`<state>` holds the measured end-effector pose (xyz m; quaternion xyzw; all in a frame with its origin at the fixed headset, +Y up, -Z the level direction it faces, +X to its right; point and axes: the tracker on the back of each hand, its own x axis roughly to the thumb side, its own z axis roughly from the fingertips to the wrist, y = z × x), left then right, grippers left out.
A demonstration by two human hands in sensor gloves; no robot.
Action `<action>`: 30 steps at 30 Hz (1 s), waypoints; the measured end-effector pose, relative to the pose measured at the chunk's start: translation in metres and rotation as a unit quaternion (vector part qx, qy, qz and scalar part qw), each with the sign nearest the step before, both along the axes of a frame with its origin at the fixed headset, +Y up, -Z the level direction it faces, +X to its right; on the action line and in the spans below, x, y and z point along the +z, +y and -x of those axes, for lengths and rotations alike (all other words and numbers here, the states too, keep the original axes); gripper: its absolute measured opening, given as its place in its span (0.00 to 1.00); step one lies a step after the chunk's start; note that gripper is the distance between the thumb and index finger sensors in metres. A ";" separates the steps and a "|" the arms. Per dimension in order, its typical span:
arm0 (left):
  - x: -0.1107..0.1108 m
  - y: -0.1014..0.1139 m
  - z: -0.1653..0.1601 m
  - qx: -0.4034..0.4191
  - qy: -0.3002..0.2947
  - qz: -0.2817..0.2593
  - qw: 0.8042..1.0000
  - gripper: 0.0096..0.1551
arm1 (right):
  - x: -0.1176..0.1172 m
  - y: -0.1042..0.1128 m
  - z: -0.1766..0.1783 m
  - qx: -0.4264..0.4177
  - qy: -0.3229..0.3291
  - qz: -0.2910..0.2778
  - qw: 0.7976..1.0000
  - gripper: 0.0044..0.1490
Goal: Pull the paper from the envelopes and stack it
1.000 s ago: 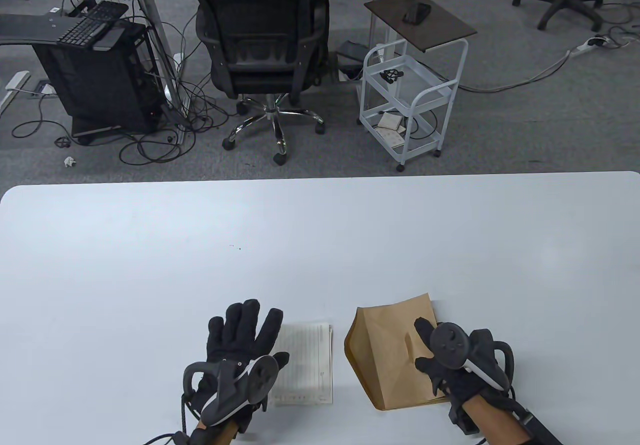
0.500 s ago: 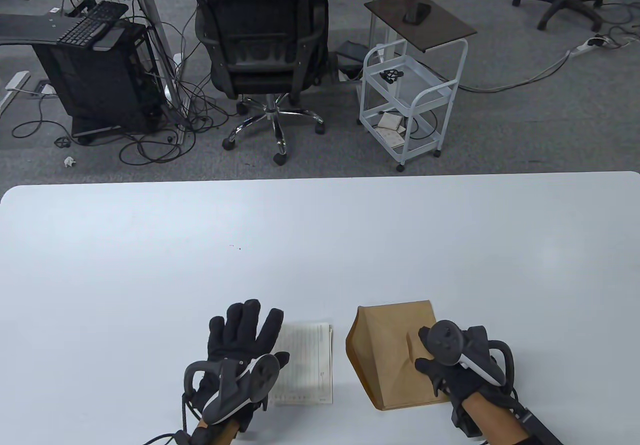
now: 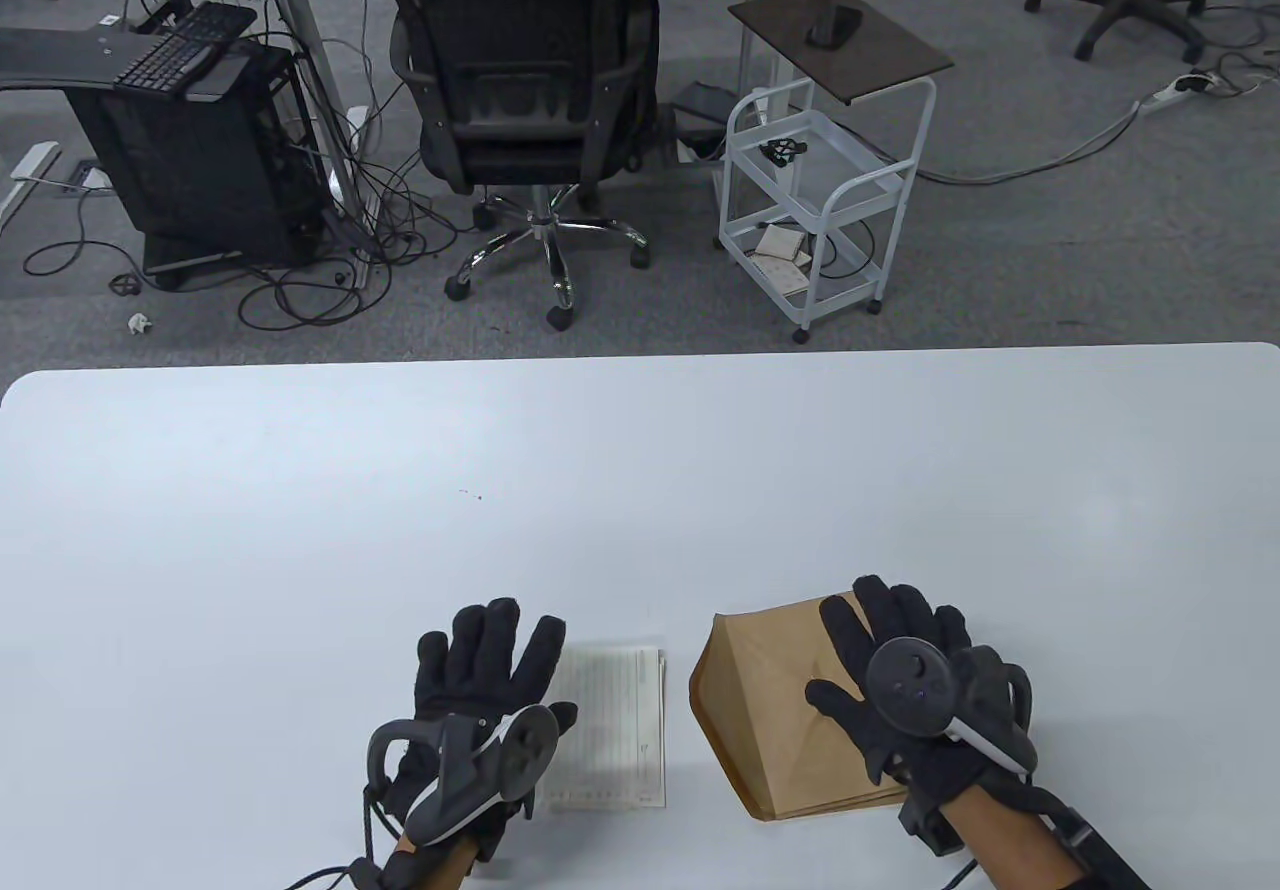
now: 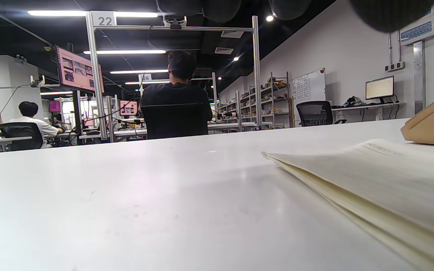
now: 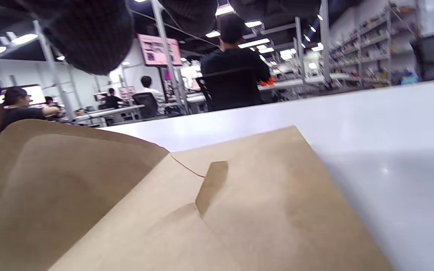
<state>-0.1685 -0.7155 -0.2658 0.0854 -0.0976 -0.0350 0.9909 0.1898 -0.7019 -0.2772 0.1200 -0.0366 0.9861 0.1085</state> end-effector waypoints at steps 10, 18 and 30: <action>0.000 0.000 0.001 0.004 -0.004 0.000 1.000 0.45 | 0.010 -0.008 -0.005 -0.003 0.017 -0.002 1.000 0.55; 0.000 0.000 0.000 0.004 -0.005 0.001 1.000 0.45 | 0.011 -0.007 -0.009 -0.014 0.015 0.000 1.000 0.54; -0.001 0.001 0.002 0.009 -0.002 0.000 1.000 0.45 | 0.008 -0.012 -0.009 -0.009 0.012 0.012 1.000 0.53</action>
